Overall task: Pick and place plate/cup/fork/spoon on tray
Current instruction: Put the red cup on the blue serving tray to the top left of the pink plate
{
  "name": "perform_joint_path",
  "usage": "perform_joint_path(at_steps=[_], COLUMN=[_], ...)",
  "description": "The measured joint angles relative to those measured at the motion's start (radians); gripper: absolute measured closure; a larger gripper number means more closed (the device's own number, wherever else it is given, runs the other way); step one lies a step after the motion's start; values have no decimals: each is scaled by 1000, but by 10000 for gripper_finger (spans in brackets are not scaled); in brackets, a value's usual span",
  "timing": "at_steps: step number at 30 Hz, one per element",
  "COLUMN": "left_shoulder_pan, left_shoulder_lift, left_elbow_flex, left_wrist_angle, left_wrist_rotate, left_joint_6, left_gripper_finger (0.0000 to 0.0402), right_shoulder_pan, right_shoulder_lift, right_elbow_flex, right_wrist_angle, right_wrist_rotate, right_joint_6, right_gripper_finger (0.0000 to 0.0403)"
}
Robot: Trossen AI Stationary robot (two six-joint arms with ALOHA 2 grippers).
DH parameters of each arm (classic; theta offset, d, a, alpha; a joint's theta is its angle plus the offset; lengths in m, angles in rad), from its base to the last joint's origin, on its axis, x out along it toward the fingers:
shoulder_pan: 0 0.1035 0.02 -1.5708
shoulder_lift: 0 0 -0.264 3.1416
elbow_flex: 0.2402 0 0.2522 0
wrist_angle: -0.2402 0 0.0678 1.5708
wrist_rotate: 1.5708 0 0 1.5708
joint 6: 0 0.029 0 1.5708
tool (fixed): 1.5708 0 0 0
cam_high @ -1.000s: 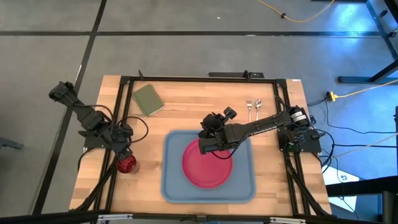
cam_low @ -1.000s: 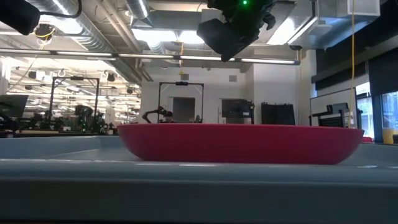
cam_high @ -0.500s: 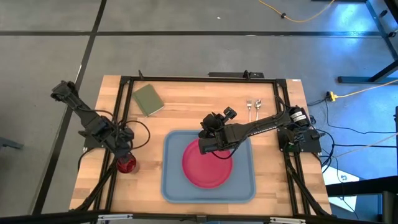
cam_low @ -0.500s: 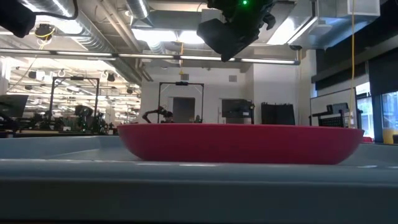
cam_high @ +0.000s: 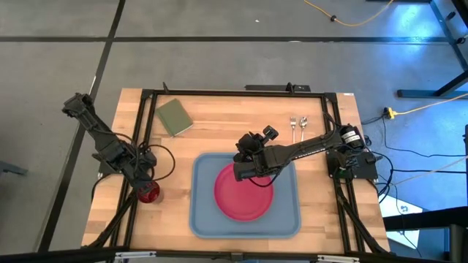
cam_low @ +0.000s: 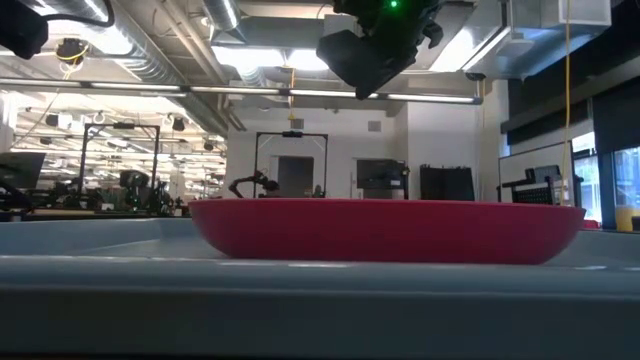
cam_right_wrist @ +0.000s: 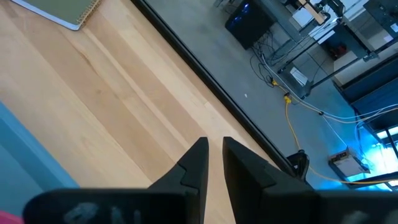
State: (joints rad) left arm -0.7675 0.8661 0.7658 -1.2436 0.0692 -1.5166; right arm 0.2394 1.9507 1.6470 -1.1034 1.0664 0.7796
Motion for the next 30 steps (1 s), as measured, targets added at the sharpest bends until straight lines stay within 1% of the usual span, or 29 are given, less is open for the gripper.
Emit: perform_joint_path(at_steps=[6, 16, 25, 27, 30], left_shoulder_pan=[0, 0, 0, 0, 0], left_shoulder_lift=[19, 91, 110, 110, 110], left_elbow_flex=[0, 0, 0, 0, 0], left_wrist_angle=[4, 35, 61, 61, 60], left_wrist_rotate=[-8, 0, -60, -58, -54], left_joint_6=[0, 0, 15, 26, 35], left_gripper_finger=[360, 360, 360, 364, 380], right_shoulder_pan=[0, 0, 0, 0, 0], right_shoulder_lift=[0, 0, 0, 0, 0], right_elbow_flex=[0, 0, 0, 0, 0], right_wrist_angle=[0, 0, 0, 0, 0], right_wrist_rotate=[-5, -5, -5, -5, -5], right_joint_6=[0, 0, -1, -1, -2], right_gripper_finger=[349, 349, 349, 349, 349])
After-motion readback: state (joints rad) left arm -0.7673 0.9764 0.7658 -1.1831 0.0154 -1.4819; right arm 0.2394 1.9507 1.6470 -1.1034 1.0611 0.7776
